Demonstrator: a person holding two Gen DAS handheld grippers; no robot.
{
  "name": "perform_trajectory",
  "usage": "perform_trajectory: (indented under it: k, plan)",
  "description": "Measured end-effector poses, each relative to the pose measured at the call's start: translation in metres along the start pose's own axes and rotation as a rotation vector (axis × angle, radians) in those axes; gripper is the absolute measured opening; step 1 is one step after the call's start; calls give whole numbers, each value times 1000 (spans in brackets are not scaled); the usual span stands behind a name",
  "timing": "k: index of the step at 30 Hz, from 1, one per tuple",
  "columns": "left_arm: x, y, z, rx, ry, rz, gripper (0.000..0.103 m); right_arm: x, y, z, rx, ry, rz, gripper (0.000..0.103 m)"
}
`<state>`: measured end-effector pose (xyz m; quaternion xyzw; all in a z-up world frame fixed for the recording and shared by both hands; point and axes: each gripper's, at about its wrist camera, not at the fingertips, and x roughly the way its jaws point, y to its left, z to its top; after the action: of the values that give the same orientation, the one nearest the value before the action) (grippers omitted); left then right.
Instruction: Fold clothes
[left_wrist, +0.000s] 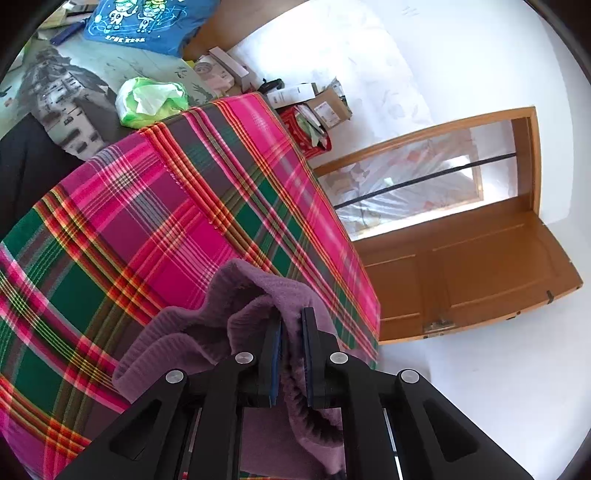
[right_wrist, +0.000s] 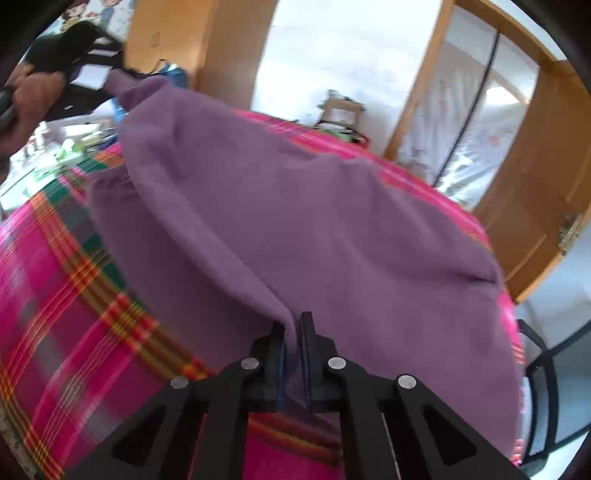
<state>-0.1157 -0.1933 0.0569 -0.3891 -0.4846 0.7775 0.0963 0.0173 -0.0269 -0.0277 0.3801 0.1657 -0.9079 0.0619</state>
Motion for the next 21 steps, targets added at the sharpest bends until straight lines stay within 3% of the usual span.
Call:
perform_trajectory:
  k: [12, 21]
  plan:
    - [3, 8, 4, -9, 9, 18, 10, 1, -18, -1, 25, 36, -55, 10]
    - [-2, 15, 2, -16, 1, 26, 10, -2, -40, 39, 35, -72, -136, 4]
